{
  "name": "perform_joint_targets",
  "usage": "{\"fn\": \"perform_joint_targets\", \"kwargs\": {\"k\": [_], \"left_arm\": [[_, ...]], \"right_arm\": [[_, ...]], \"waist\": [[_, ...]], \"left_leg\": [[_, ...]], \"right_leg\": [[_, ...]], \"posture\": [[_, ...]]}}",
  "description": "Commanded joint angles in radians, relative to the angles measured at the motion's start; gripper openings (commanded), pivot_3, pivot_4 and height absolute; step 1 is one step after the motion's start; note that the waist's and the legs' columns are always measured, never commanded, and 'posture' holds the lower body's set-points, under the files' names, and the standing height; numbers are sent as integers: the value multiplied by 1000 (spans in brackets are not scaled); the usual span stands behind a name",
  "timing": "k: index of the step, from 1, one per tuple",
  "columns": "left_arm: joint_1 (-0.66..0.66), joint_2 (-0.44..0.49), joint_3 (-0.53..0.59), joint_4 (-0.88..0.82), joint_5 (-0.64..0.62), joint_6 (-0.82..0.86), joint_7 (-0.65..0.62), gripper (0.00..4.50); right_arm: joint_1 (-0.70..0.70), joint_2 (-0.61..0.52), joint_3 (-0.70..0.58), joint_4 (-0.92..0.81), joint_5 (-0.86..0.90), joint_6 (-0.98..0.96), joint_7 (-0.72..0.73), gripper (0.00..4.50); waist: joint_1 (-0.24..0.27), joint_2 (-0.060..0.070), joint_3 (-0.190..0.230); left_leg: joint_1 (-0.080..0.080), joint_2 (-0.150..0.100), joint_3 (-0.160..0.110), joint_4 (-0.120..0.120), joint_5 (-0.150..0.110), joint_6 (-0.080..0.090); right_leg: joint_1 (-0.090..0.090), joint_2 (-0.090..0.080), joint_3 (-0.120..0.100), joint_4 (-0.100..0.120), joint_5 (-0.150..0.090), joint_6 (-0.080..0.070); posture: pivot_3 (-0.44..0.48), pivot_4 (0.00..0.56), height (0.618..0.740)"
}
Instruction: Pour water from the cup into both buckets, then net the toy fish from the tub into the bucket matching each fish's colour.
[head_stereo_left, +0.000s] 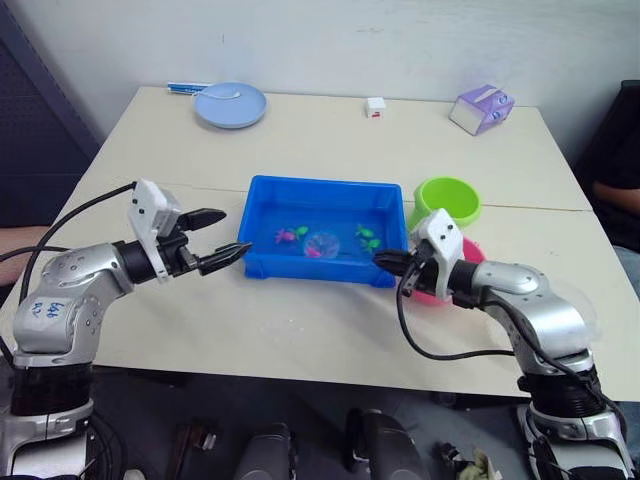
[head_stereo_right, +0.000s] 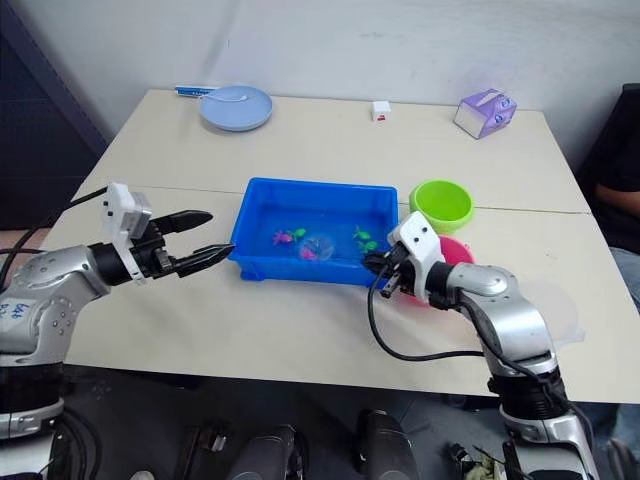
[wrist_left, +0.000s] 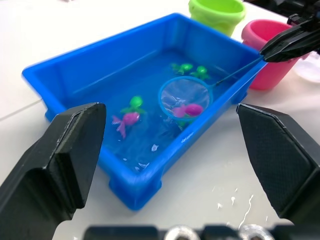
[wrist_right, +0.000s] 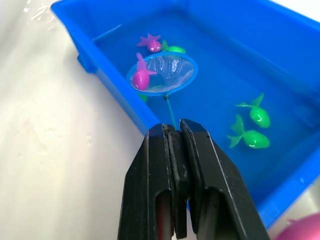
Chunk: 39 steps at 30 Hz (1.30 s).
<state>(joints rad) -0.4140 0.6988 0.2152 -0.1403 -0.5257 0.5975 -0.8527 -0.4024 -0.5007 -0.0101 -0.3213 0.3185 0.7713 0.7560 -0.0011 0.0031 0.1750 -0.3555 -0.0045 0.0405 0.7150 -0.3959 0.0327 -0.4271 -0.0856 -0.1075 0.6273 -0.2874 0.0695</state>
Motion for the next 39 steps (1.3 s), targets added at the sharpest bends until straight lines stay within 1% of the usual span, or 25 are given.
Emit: {"fn": "perform_joint_targets", "kwargs": {"k": [1,6,8,10,15,18,22,25,27,29,32,34,37,39], "left_arm": [[-62,-21,-35,8,-37,-9,-47,4500],[-150,-70,-122,62,-55,3,-136,4500],[-194,-109,-184,92,-39,-16,-178,4500],[-241,-153,-222,138,-25,-35,-198,4500],[-330,-234,-281,243,-9,-67,-258,4500],[-384,-278,-313,329,13,-107,-304,4500],[-427,-310,-321,412,38,-148,-334,4500],[-451,-331,-323,464,54,-184,-355,4500],[-459,-339,-322,482,62,-198,-364,4500],[-467,-350,-318,501,68,-210,-366,4500],[-473,-357,-312,521,74,-225,-368,4500],[-472,-357,-309,525,76,-229,-368,4500],[-469,-354,-306,527,79,-234,-369,4500],[-465,-350,-301,522,79,-233,-364,4500]], "right_arm": [[29,3,-94,-132,86,52,-46,774],[130,0,-226,-318,182,148,-133,774],[205,5,-323,-422,222,182,-178,774],[265,6,-410,-498,259,206,-214,774],[427,6,-600,-663,322,225,-288,774],[583,-9,-731,-723,333,151,-327,774],[728,-51,-800,-726,315,34,-330,774],[883,-159,-761,-726,126,-120,-288,774],[921,-183,-735,-726,41,-189,-304,774],[980,-293,-690,-724,-187,-291,-291,774],[1060,-416,-640,-692,-451,-453,-232,774],[1084,-440,-638,-656,-564,-576,-218,774],[1083,-412,-660,-607,-628,-657,-203,774],[1058,-380,-691,-575,-629,-697,-202,774]], "waist": [[0,0,0],[6,0,0],[11,0,0],[22,0,0],[23,0,0],[25,1,0],[23,1,0],[26,1,-1],[25,1,-1],[24,2,-1],[26,1,-1],[27,1,-1],[27,0,0],[28,0,0]], "left_leg": [[0,0,0,0,0,0],[0,-1,0,0,0,0],[-1,-1,0,0,0,0],[0,0,0,0,0,0],[0,0,2,0,0,0],[1,0,3,0,0,0],[2,-1,7,-1,0,0],[2,0,7,-1,0,1],[3,0,7,-1,0,1],[3,0,7,-2,0,0],[3,0,9,-1,0,1],[3,1,8,-1,0,1],[2,1,8,-1,0,0],[2,1,8,-1,0,0]], "right_leg": [[0,0,0,0,0,0],[0,0,0,0,0,0],[0,0,0,0,0,0],[0,2,0,0,0,0],[0,4,1,0,0,0],[0,6,2,1,0,0],[0,7,5,1,0,0],[0,7,5,1,0,1],[0,7,5,0,0,1],[0,7,6,0,0,1],[0,7,7,1,0,1],[0,7,7,0,0,1],[0,7,6,-1,0,1],[0,7,6,-1,0,1]], "posture": [[0,150,740],[0,150,740],[0,150,740],[0,150,740],[0,150,740],[0,150,740],[0,150,740],[0,150,740],[0,150,740],[0,150,740],[0,150,740],[0,150,740],[0,150,740],[0,150,740]]}}
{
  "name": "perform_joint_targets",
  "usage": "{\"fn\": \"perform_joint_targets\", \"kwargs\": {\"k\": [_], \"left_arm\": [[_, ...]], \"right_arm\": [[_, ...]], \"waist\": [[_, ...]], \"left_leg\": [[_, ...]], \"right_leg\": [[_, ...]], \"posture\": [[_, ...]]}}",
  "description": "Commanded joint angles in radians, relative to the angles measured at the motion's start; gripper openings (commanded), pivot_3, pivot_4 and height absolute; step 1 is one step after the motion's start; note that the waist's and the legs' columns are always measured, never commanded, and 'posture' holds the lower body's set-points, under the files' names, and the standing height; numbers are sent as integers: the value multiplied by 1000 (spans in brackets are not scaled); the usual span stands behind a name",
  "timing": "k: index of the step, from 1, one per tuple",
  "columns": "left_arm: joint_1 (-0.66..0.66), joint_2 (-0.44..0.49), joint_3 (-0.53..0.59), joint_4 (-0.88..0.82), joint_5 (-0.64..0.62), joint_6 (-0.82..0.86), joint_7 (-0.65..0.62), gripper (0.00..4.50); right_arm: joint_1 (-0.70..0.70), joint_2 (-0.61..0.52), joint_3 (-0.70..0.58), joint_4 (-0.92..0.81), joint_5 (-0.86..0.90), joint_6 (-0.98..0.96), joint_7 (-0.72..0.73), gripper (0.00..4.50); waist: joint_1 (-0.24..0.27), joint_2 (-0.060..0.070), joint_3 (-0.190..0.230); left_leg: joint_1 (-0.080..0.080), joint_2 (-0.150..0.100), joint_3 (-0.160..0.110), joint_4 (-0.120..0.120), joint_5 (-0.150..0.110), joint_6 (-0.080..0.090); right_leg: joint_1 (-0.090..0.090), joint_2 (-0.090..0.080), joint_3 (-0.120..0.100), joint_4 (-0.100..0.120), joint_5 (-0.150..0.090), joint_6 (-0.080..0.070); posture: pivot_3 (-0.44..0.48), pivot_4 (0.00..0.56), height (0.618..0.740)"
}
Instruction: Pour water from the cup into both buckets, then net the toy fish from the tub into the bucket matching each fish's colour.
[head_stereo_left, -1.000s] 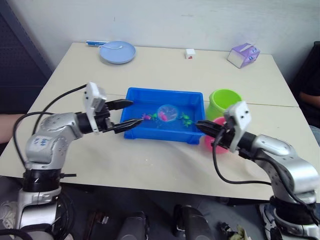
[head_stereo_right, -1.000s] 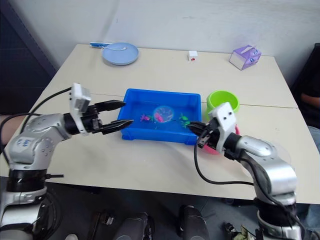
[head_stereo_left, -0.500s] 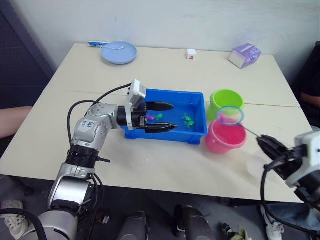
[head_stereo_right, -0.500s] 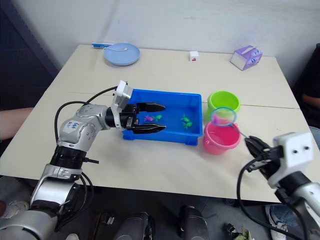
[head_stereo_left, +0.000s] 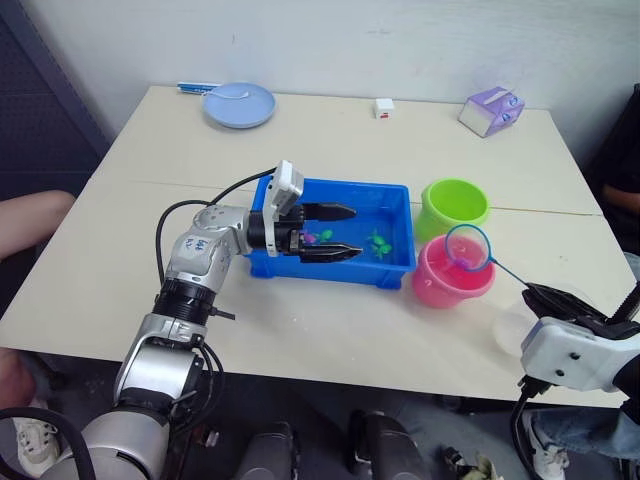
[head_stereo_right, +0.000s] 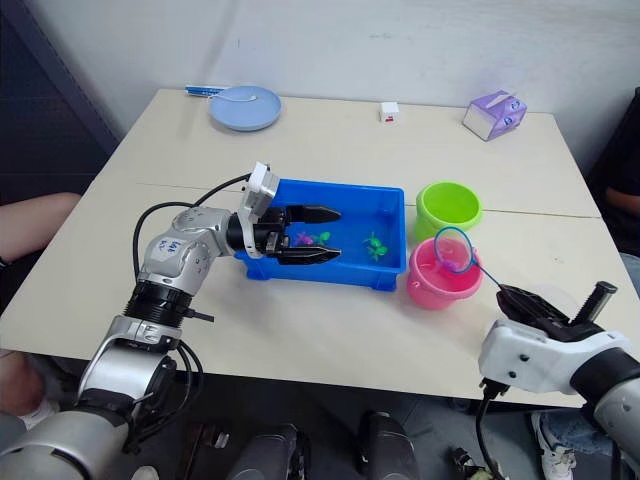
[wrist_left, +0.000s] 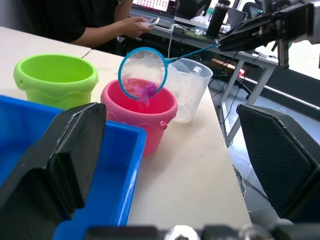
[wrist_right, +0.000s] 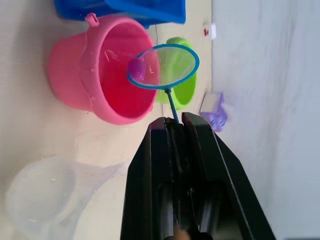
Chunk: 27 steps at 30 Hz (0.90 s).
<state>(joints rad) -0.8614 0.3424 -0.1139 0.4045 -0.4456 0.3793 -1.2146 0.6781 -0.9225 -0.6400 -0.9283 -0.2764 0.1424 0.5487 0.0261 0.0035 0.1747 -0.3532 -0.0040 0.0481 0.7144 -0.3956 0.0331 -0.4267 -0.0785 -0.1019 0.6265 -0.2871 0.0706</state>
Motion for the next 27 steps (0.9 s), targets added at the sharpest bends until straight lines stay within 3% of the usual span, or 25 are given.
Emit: {"fn": "perform_joint_targets", "kwargs": {"k": [1,6,11,15,21,27], "left_arm": [[-14,9,30,-27,1,-14,1,4500],[-3,25,44,-28,14,-19,14,4500],[15,56,62,-32,23,-15,34,4500],[59,133,95,-5,59,-32,76,4500],[167,256,175,-100,59,4,140,4500],[310,356,261,-267,34,73,211,4500]], "right_arm": [[-43,60,-72,40,-17,-78,7,774],[-83,86,-36,74,-15,-145,61,774],[-246,175,19,58,139,1,57,774],[-523,237,250,73,354,229,54,774],[-865,280,589,266,340,343,67,774],[-1030,345,777,454,295,317,78,774]], "waist": [[0,0,0],[-2,0,0],[-8,0,0],[-25,0,0],[-28,1,0],[-24,1,0]], "left_leg": [[0,0,0,0,0,0],[1,0,0,0,0,0],[1,1,1,1,0,0],[2,2,0,1,0,0],[1,2,-2,1,0,-1],[-2,0,-7,1,0,0]], "right_leg": [[0,0,0,0,0,0],[0,0,0,1,0,0],[0,0,1,2,0,0],[0,-1,1,2,0,0],[-1,-2,-1,2,0,-1],[-1,-5,-4,2,0,-1]], "posture": [[0,150,740],[0,150,740],[0,150,740],[0,150,740],[0,150,740],[0,150,740]]}}
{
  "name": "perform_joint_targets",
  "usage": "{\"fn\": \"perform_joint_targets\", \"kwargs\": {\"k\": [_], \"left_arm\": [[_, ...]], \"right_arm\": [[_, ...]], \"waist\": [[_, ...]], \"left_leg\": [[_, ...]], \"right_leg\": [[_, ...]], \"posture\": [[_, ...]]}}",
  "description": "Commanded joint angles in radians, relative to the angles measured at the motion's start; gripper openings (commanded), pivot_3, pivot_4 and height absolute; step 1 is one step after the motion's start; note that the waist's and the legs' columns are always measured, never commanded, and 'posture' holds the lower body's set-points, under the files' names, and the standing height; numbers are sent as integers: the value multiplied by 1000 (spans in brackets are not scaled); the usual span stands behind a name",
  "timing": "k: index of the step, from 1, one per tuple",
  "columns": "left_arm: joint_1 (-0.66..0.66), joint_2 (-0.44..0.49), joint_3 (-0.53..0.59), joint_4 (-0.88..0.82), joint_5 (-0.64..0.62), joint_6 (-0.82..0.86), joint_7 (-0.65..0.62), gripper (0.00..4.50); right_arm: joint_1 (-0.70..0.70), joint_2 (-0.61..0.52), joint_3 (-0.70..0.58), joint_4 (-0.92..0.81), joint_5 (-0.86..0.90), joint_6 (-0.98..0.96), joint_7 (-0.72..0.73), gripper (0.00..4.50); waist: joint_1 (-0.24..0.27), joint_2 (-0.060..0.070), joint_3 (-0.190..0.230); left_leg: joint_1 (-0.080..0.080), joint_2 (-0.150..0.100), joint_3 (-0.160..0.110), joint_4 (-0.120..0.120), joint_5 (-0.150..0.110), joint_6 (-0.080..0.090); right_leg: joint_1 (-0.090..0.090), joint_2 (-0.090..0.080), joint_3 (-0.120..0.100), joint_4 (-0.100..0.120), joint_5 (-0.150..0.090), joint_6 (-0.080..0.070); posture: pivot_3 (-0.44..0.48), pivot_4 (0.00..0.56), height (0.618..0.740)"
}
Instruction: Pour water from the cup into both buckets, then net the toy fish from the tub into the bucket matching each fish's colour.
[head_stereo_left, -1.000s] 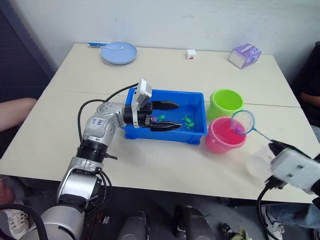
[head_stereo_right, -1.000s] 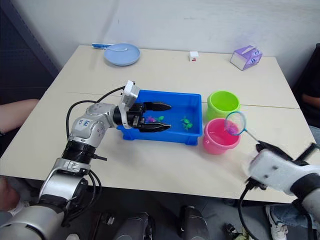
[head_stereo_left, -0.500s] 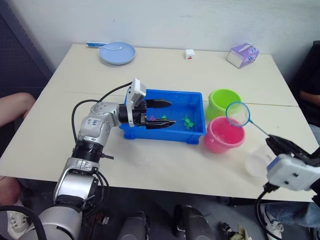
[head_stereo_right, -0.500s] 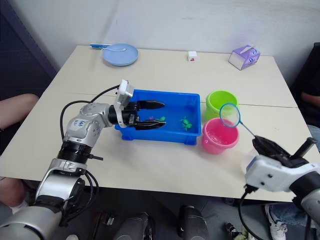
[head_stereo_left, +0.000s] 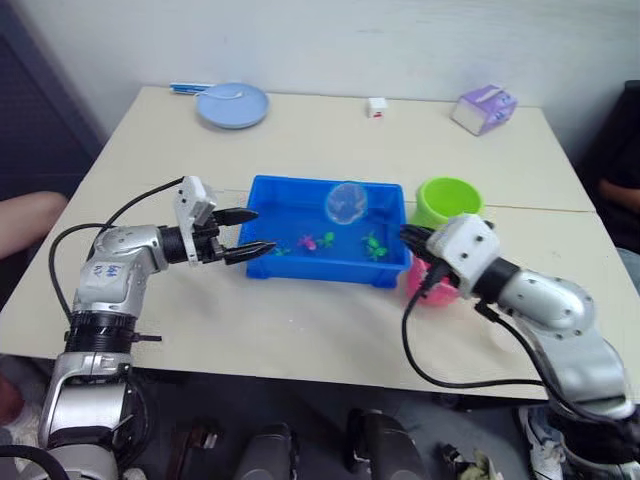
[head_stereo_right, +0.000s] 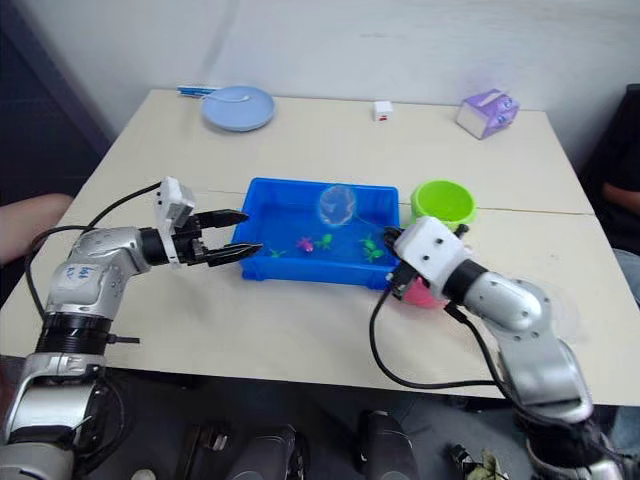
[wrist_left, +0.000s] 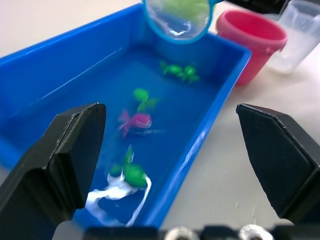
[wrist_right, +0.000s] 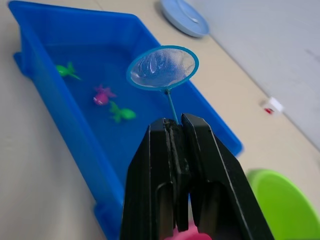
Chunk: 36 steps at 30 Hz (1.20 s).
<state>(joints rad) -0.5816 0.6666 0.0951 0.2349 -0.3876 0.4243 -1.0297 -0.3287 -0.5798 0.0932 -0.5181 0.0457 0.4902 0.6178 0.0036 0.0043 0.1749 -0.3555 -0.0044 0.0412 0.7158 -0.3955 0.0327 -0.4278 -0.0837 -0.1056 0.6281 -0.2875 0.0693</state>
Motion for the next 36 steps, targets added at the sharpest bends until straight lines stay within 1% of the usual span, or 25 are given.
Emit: {"fn": "perform_joint_targets", "kwargs": {"k": [1,6,10,14,19,24,29,32,36], "left_arm": [[50,41,64,-124,-30,39,35,4500],[121,59,112,-241,-62,98,80,4500],[151,64,132,-295,-82,130,107,4500],[150,64,132,-305,-90,140,122,4500],[124,49,108,-298,-97,141,132,4500],[109,35,93,-293,-95,140,136,4500],[103,30,94,-287,-96,136,135,4500],[110,29,98,-296,-98,137,136,4500],[119,22,102,-298,-100,131,140,4500]], "right_arm": [[-31,7,60,60,-29,-34,11,774],[-42,-15,93,129,-50,-77,31,774],[-31,-47,78,164,-65,-114,44,774],[-20,-69,64,174,-79,-127,40,774],[-33,-82,112,205,-122,-177,56,774],[-101,-63,176,284,-180,-240,71,774],[-115,-19,178,304,-138,-212,113,774],[-93,30,109,261,-27,-107,131,774],[-75,43,53,222,59,-17,146,774]], "waist": [[0,0,0],[-3,0,0],[-6,0,0],[-5,0,0],[-5,0,0],[-6,0,0],[-6,0,0],[-6,0,0],[-5,0,0]], "left_leg": [[0,0,0,0,0,0],[-1,-1,-2,0,0,0],[-1,-1,-2,0,0,0],[0,0,-2,0,0,0],[0,0,-1,0,0,0],[0,0,-1,0,0,0],[0,0,-1,0,0,0],[0,0,-1,0,0,0],[0,0,-1,0,0,0]], "right_leg": [[0,-1,0,0,0,0],[1,-2,-1,0,0,0],[1,-2,-1,0,0,0],[0,-1,-1,0,0,0],[1,-1,-1,0,0,0],[1,-1,-1,0,0,0],[0,0,-1,0,0,0],[1,0,-1,0,0,0],[1,0,-1,0,0,0]], "posture": [[0,150,740],[0,150,740],[0,150,740],[0,150,740],[0,150,740],[0,150,740],[0,150,740],[0,150,740],[0,150,740]]}}
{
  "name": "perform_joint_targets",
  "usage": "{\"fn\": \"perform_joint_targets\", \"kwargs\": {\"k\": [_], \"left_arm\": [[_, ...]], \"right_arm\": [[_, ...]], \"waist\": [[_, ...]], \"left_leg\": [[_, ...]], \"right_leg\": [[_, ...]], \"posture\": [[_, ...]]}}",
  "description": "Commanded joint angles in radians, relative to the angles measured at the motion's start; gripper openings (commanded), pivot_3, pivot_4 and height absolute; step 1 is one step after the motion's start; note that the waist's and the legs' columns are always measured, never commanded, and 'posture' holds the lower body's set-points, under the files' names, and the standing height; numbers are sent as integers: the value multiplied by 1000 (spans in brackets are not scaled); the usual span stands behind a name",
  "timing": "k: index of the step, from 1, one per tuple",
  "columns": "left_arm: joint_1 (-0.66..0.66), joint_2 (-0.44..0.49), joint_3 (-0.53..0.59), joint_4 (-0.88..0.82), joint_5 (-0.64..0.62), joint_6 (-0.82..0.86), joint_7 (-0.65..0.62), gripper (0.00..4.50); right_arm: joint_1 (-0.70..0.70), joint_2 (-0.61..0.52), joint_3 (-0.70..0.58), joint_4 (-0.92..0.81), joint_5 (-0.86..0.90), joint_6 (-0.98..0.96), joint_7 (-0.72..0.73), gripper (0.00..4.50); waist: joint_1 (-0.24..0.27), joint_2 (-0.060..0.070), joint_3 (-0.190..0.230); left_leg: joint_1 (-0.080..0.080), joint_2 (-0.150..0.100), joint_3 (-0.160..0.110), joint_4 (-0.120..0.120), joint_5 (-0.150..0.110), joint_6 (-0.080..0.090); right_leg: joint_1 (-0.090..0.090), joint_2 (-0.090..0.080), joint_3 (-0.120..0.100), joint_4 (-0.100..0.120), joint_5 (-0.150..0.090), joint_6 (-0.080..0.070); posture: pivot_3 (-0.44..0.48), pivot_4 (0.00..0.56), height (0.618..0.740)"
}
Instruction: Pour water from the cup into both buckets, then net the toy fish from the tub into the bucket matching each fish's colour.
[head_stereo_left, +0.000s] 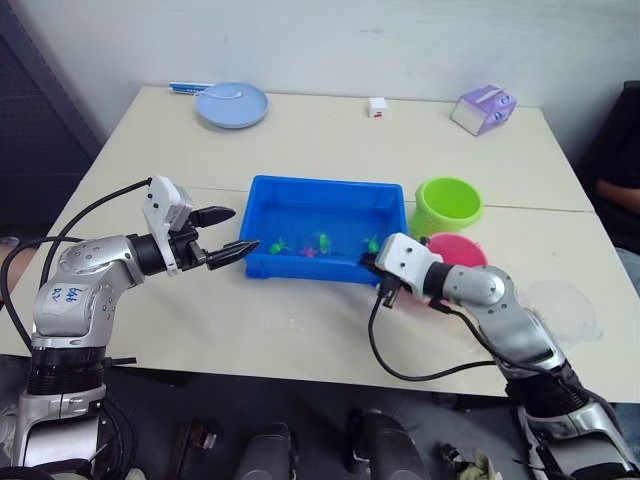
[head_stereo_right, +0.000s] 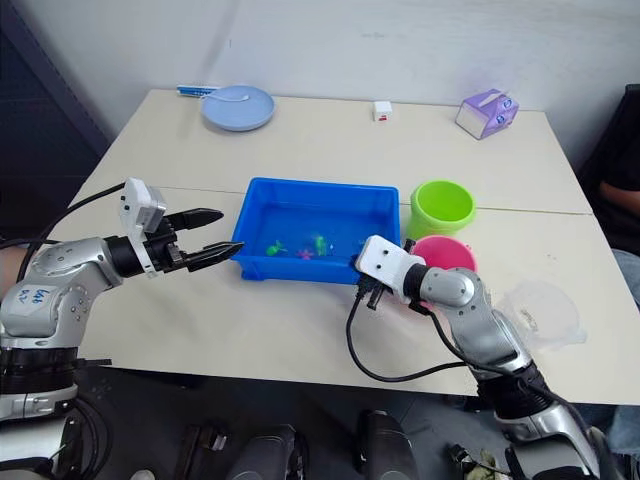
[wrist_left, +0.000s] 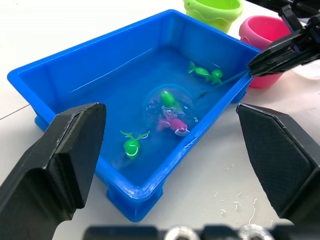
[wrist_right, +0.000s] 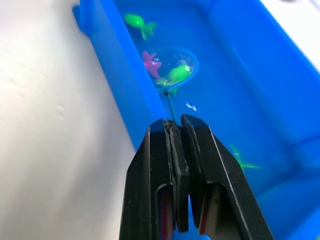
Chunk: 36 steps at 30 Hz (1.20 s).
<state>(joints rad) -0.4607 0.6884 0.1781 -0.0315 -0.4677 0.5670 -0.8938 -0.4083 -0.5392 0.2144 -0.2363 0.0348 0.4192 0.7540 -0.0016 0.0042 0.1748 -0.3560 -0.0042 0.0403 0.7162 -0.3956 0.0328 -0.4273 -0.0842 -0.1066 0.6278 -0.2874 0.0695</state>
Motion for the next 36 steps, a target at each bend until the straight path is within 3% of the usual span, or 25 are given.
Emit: {"fn": "perform_joint_targets", "kwargs": {"k": [1,16,18,23,27,30,33,36], "left_arm": [[0,-3,18,-31,-20,-14,6,4500],[-93,-85,-50,10,-70,7,-67,4500],[-158,-123,-118,46,-71,6,-130,4500],[-272,-216,-197,151,-52,-31,-202,4500],[-330,-269,-241,226,-34,-67,-261,4500],[-387,-330,-273,322,-14,-120,-302,4500],[-419,-363,-279,386,-1,-159,-328,4500],[-434,-377,-277,431,16,-188,-344,4500]], "right_arm": [[8,13,-91,-66,99,83,4,774],[114,65,-414,-315,408,398,-158,774],[184,70,-558,-448,487,462,-207,774],[358,36,-776,-661,581,535,-269,774],[462,26,-883,-752,598,529,-323,774],[597,5,-962,-806,563,464,-356,774],[779,-110,-942,-811,412,302,-320,774],[987,-291,-851,-811,41,69,-258,774]], "waist": [[0,0,0],[6,0,0],[16,0,0],[27,0,0],[21,0,0],[26,1,-1],[28,1,-1],[23,1,-1]], "left_leg": [[0,0,0,0,0,0],[0,-1,0,0,0,0],[0,-1,0,0,0,0],[0,-1,0,-1,0,0],[1,-1,3,-1,0,0],[2,0,4,-1,0,0],[2,-2,6,-2,0,0],[3,-2,10,-3,0,1]], "right_leg": [[0,0,0,0,0,0],[0,0,0,0,0,0],[0,0,0,0,0,0],[0,4,0,0,0,0],[0,5,2,0,0,0],[0,5,3,2,0,0],[0,6,4,1,0,0],[0,6,7,0,0,1]], "posture": [[0,150,740],[0,150,740],[0,150,740],[0,150,740],[0,150,740],[0,150,740],[0,150,740],[0,150,740]]}}
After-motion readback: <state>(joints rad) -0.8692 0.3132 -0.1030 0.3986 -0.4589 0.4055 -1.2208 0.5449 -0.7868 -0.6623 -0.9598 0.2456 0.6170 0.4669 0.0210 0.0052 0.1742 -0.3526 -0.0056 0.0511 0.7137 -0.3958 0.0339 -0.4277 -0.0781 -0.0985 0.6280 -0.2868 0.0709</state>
